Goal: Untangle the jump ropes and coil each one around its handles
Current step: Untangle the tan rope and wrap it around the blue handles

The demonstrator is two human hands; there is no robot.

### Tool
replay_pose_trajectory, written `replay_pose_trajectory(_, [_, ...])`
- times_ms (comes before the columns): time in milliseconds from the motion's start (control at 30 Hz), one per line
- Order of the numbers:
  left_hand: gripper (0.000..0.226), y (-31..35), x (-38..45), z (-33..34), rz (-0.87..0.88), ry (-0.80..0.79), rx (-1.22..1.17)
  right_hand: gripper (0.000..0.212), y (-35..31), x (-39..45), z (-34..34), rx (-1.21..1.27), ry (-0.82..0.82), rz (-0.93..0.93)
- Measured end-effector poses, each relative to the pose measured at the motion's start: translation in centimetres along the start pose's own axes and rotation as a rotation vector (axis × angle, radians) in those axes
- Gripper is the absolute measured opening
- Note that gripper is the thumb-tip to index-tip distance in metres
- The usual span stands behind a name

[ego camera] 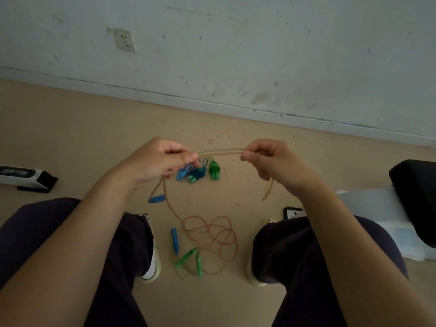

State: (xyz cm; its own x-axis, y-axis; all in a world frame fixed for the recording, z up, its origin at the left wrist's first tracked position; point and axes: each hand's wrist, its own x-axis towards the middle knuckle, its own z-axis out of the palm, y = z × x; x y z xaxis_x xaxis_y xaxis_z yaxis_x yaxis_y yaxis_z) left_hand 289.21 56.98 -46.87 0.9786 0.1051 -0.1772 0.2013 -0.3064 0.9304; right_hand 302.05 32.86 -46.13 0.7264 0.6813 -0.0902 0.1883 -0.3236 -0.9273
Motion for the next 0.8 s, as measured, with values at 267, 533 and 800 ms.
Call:
replay_pose_trajectory(267, [0.026,0.6,0.3,2.8,0.016,-0.141,-0.051,0.014,-0.8,-0.3,3.0,-0.100,-0.249,0.007])
replay_pose_trajectory(533, [0.042,-0.6,0.0,-0.5,0.032,0.035,-0.057,0.020,-0.3,-0.5,-0.8,0.040,-0.074,-0.008])
replay_pose_trajectory(800, [0.027,0.6,0.4,3.6,0.009,-0.103,-0.063,0.012,-0.7,-0.3,3.1,-0.069,-0.268,0.031])
